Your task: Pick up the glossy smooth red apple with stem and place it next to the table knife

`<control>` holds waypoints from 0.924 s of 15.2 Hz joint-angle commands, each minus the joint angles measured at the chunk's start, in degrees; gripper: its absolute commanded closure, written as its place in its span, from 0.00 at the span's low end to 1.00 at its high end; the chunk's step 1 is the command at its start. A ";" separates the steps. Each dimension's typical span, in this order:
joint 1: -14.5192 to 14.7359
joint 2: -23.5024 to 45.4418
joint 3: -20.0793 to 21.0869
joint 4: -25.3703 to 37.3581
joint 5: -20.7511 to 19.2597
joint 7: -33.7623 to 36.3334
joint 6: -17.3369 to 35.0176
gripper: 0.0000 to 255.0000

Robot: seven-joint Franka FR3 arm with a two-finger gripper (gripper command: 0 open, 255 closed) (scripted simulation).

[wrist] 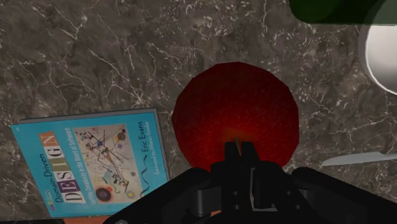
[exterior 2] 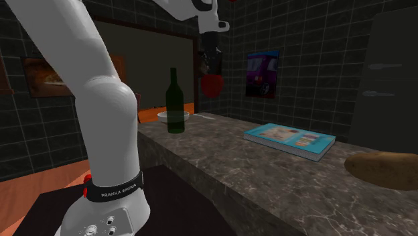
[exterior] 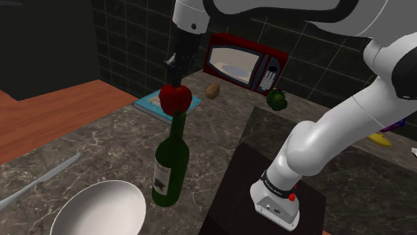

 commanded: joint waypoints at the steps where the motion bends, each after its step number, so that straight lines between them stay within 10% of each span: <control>1: -0.13 4.51 1.83 4.39 -1.22 2.35 0.02 1.00; 12: 5.43 35.27 8.81 38.07 -15.83 16.01 -6.85 1.00; 14: 5.44 34.92 8.45 36.11 -15.61 16.04 -5.16 1.00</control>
